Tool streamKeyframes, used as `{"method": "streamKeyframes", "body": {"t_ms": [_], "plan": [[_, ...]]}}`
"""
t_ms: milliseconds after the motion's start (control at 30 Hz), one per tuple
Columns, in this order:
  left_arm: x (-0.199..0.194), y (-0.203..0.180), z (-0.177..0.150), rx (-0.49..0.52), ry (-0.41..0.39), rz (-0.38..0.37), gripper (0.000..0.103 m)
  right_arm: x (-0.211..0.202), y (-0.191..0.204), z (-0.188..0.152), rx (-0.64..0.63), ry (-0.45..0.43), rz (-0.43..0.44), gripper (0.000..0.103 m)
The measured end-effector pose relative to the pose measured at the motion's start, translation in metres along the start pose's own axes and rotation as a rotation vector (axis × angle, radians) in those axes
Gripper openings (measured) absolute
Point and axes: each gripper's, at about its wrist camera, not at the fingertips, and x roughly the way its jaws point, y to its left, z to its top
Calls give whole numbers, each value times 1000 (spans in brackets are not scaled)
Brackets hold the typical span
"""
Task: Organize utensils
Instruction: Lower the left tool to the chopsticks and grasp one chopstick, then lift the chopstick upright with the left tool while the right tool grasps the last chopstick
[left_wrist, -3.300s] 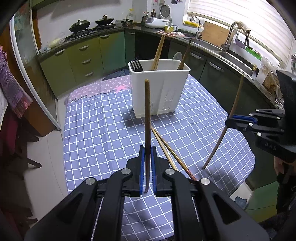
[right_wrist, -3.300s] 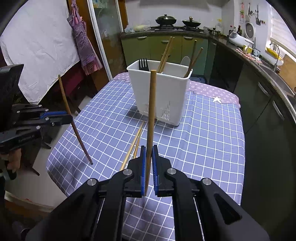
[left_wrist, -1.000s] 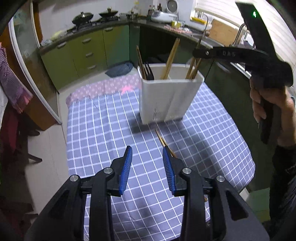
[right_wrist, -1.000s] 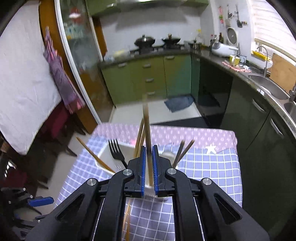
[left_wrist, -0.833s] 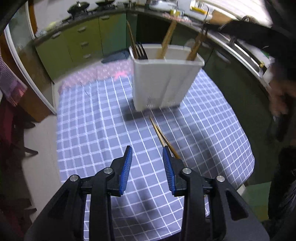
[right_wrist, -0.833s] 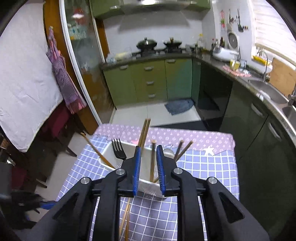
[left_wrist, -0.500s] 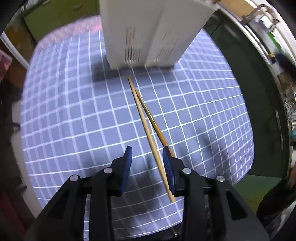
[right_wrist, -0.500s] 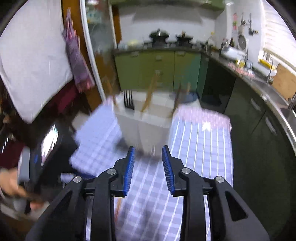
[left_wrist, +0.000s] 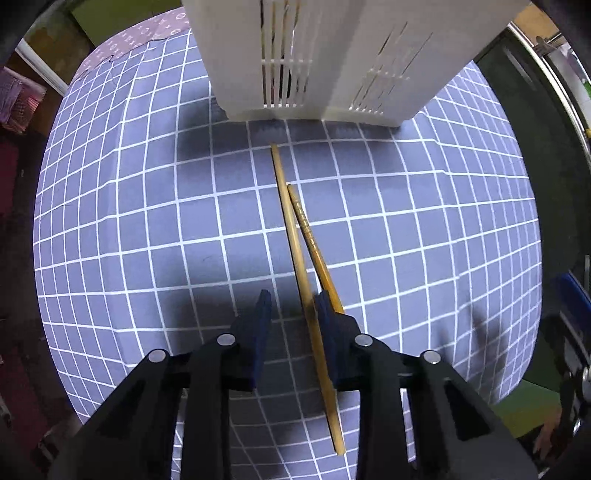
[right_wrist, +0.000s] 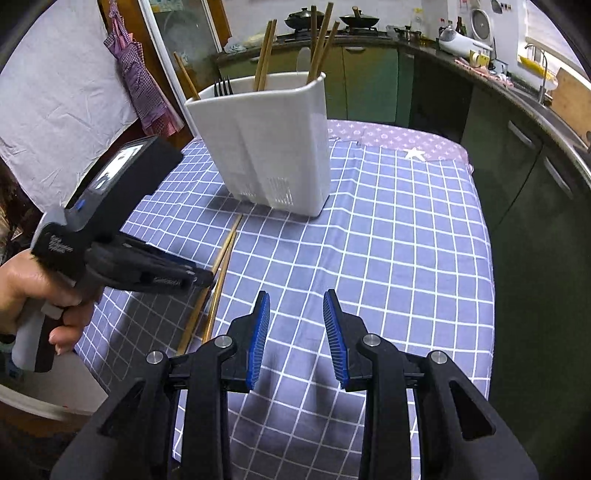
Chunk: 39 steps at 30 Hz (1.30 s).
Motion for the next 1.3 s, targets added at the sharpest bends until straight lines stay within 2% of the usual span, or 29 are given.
{"method": "streamKeyframes", "body": {"t_ms": [133,267,467,667,800,900,1000,1200,1300], "plan": [[9,-7,9,0,-5,13,23,3,-2,1,7,11,2,30],[14,-14,17,9,-10,21,8,8,-2,-1,10,25,7,31],[9,3,10,-4,-26,-15,6,14,3,-1,0,51,4,31],[-22,30,-13,-14,-152,-60,6,27,14,7,-5,104,22,31],[-50,40,-35,-8,-266,-79,6,41,28,13,-28,153,32,31],[-71,53,-48,-6,-357,-100,6,59,44,20,-53,221,53,31],[-86,60,-57,8,-428,-90,6,76,62,27,-88,276,51,31],[-113,77,-79,31,-515,-69,6,112,90,39,-120,369,28,31],[-117,85,-84,38,-532,-72,6,131,99,41,-126,413,2,30]]}}
